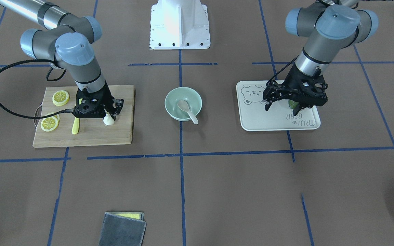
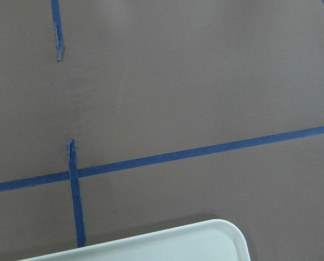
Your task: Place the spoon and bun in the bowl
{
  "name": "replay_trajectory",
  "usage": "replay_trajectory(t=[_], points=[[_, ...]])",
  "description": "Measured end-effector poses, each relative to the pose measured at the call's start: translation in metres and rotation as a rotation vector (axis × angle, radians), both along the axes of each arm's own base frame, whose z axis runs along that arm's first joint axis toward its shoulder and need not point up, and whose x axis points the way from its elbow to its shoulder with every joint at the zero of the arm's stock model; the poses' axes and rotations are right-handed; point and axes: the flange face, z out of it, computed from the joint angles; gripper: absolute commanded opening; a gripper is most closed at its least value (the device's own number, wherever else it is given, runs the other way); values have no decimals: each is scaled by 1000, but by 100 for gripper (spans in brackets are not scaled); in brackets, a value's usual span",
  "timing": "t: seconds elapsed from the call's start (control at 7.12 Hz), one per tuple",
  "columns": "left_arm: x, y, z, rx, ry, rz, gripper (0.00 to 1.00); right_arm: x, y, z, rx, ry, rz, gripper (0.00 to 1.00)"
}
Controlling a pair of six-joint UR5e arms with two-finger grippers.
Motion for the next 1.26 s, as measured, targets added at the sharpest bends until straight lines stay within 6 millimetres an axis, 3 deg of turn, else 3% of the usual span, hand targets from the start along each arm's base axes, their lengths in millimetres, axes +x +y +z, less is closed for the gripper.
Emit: replay_trajectory(t=[0.28,0.56,0.84,0.98,1.12,1.26], points=[[-2,1,-3,3,4,-1,100,-10,-3,-42,-10,-63,38,39],[-2,2,-4,3,5,0,100,-43,16,-101,-65,-155,90,44],[-2,2,-4,4,5,0,100,-81,40,-153,-98,-224,150,65],[-2,2,-4,5,6,-1,100,-94,43,-165,-113,-235,168,88],[-3,3,-6,7,8,-1,100,-102,45,-169,-117,-238,177,100],[-3,4,-8,10,11,0,100,-106,46,-171,-118,-240,184,100]])
